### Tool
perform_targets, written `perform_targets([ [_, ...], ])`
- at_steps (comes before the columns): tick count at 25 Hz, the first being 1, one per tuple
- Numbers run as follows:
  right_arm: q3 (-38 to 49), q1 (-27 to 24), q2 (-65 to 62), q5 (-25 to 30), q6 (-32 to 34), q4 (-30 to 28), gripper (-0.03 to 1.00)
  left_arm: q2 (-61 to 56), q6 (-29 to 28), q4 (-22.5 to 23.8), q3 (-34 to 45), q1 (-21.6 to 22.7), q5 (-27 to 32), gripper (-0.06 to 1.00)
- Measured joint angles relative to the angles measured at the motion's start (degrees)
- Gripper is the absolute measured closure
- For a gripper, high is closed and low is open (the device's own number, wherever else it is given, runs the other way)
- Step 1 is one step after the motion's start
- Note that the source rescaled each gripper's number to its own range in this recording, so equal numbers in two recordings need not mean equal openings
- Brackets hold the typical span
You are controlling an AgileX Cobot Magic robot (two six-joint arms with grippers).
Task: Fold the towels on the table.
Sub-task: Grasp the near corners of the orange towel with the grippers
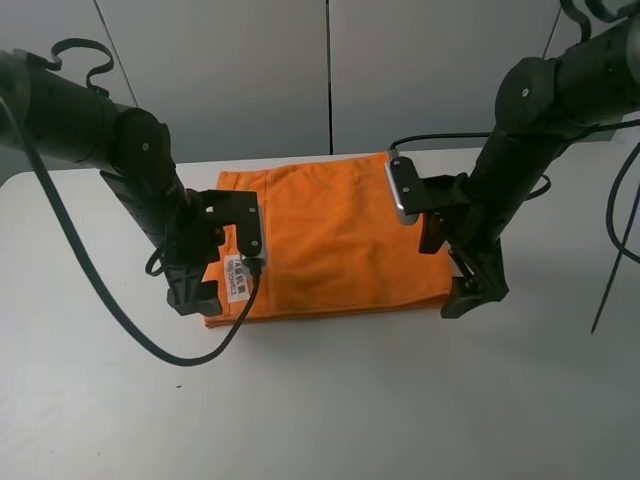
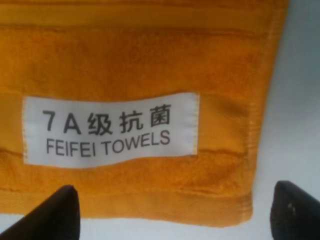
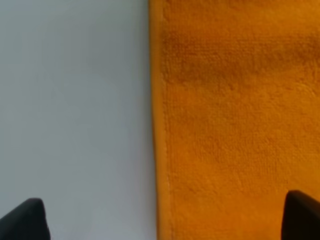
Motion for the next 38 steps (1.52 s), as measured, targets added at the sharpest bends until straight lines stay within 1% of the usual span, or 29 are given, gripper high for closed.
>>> perform_targets([
  [7, 0.0, 0.0, 1.2, -0.4, -0.2, 0.2, -0.03, 1.9, 0.2, -0.5, 0.0, -3.0, -0.1, -0.04],
  [14, 0.0, 0.0, 1.3, -1.7, -0.2, 0.7, -0.03, 2.1, 0.2, 0.9, 0.0, -3.1, 0.0, -0.04],
  [20, 0.0, 0.0, 1.6, -2.7, -0.4, 0.4, -0.03, 2.6, 0.1, 1.0, 0.0, -3.1, -1.8, -0.04],
  [22, -0.1, 0.0, 2.4, -2.8, -0.5, -0.1, -0.03, 3.9, 0.0, 1.0, 0.0, -3.1, -1.5, -0.04],
  [27, -0.1, 0.2, 3.2, -4.4, -0.6, -4.3, -0.03, 5.0, -0.5, 1.5, 0.0, -3.1, -1.8, -0.04],
  [33, -0.1, 0.5, 4.0, -6.6, -0.6, -5.1, -0.03, 5.3, -1.2, 1.5, 0.0, -3.1, -2.4, -0.04],
  [38, 2.1, 0.7, 4.2, -9.1, -0.6, -9.9, -0.03, 5.3, -1.4, 0.5, 0.0, -3.1, -3.2, -0.04],
])
